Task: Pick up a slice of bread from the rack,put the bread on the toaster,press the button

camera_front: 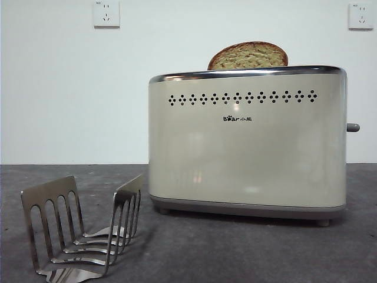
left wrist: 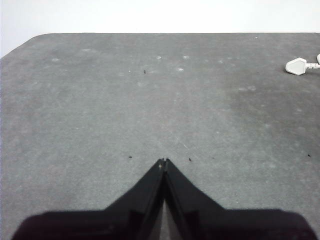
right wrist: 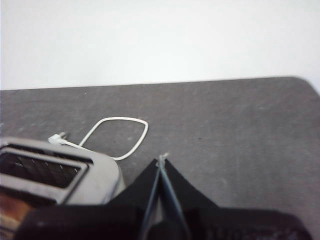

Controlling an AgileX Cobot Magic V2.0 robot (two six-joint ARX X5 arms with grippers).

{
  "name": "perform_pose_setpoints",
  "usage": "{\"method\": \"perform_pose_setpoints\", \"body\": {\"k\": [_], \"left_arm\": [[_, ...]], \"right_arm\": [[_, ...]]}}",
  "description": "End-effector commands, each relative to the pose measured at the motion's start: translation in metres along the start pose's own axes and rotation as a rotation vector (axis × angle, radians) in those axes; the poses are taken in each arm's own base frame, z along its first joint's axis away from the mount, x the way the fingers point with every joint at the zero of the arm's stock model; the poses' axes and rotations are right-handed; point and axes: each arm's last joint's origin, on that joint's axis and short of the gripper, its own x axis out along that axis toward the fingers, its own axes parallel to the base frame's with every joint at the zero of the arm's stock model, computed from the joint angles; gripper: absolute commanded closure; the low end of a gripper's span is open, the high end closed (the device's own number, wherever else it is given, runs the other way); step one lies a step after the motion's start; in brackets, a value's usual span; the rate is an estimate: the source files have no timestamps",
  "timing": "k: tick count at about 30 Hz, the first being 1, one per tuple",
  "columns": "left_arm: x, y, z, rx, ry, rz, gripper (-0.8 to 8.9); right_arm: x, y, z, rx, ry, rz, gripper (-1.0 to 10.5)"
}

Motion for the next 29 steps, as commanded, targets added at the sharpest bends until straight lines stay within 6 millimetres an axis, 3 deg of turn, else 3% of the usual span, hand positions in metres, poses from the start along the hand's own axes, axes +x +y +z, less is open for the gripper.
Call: {"method": "perform_pose_setpoints", "body": {"k": [1, 10, 17, 29], "left_arm": [[0.001, 0.0, -0.003, 0.003, 0.003, 0.005, 8.17], [0.001, 0.0, -0.003, 0.003, 0.003, 0.005, 8.17], [0.001, 0.0, -0.003, 0.003, 0.003, 0.005, 8.17], [0.001, 0.0, -0.003, 0.003, 0.003, 0.005, 8.17]], "right_arm": [[0.0, -0.002, -0.032, -0.033, -0.031, -0.029, 9.5], [0.002, -0.007, -0.111, -0.017, -0.265, -0.029, 9.5], [0.019, -0.011, -0.165, -0.001, -0.268, -0.033, 9.5], [0.036, -0.014, -0.211, -0.038, -0.149, -0.045, 9.5]]}}
